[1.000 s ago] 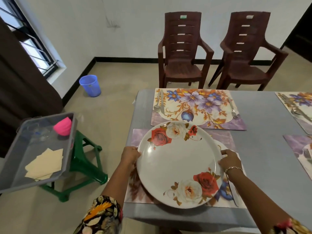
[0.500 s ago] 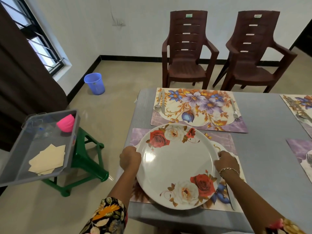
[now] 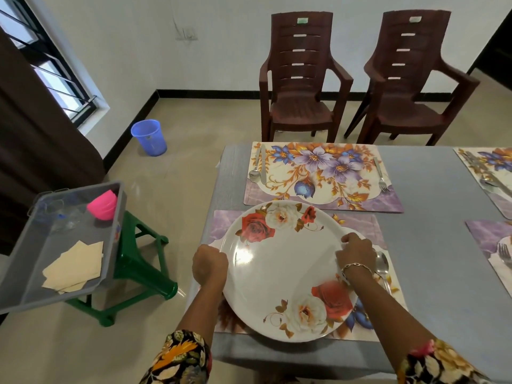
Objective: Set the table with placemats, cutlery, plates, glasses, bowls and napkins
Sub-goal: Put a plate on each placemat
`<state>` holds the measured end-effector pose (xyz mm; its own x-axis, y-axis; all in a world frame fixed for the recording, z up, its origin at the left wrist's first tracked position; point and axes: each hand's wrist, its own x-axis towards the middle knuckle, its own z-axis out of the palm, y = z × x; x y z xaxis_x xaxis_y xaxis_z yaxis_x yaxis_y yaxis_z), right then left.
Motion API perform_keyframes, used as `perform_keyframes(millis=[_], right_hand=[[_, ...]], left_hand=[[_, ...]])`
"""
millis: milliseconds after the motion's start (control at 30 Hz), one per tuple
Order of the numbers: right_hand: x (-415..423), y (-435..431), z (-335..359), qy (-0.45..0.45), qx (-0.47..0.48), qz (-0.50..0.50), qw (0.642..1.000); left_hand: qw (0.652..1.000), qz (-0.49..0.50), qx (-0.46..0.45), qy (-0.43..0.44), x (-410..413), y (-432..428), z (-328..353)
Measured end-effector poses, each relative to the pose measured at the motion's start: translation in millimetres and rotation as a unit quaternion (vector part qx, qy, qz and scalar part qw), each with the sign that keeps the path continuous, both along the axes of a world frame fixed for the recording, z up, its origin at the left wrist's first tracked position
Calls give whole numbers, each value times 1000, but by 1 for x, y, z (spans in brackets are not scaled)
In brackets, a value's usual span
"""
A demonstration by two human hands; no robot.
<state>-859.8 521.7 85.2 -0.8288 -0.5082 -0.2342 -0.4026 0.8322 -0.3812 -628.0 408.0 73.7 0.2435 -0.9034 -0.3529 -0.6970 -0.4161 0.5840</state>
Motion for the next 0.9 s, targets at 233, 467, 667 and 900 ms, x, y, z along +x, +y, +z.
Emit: perform_keyframes(millis=[233, 467, 667, 900], right_hand=[[-6, 7, -4, 3, 17, -50, 999], [-26, 10, -4, -89, -34, -80, 992], [-33, 9, 10, -106, -59, -60, 991], [-46, 30, 34, -158, -188, -87, 965]], left_hand=[[998, -33, 48, 27, 9, -13, 0], [997, -54, 25, 48, 5, -16, 8], [991, -99, -38, 86, 0, -18, 19], [973, -121, -87, 175, -27, -17, 35]])
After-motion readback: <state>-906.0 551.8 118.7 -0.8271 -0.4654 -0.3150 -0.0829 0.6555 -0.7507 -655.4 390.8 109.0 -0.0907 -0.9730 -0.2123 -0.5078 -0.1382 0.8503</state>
